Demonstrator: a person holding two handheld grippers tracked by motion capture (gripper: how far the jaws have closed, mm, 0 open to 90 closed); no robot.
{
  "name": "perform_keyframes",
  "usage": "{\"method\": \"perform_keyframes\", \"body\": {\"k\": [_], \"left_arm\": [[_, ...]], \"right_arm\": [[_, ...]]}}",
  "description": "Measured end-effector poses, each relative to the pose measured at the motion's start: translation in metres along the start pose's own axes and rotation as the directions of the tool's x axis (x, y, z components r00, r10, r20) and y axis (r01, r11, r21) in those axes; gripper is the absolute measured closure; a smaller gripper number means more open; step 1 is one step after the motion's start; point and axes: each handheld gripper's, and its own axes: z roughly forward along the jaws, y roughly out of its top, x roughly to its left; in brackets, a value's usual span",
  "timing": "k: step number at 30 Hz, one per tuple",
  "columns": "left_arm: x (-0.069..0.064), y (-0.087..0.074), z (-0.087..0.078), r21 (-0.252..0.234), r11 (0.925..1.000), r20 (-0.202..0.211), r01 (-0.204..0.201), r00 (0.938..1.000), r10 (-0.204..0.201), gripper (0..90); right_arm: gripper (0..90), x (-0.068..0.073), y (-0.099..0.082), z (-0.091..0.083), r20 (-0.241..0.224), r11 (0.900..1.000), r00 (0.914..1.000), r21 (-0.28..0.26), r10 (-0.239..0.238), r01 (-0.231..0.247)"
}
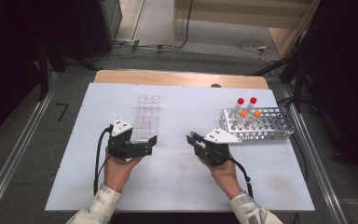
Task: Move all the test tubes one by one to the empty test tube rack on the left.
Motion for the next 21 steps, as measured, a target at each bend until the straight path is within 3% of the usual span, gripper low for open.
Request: {"method": "perform_keyframes", "body": {"k": [5,8,15,21], "left_arm": [[-0.01,0.004,-0.007,-0.03,0.9987,0.018,-0.042,0.999,0.042,4.6],[-0.017,0.008,-0.01,-0.035,0.9983,0.017,-0.047,0.9987,0.048,6.1],[-0.031,0.009,-0.012,-0.039,0.9971,0.052,-0.065,0.9964,0.067,15.2],[-0.031,0.007,-0.008,-0.025,0.9968,0.09,-0.076,0.9929,0.077,27.0]], "right_arm": [[73.5,0.014,0.001,0.01,-0.026,1.0,0.9997,0.007,-0.002,0.002],[73.5,0.022,0.003,0.015,-0.044,1.0,0.999,0.003,0.003,-0.003],[73.5,0.046,0.009,0.025,-0.064,0.9998,0.9978,-0.001,-0.02,0.02],[73.5,0.057,0.011,0.033,-0.083,0.9992,0.9958,0.008,-0.039,0.04]]}}
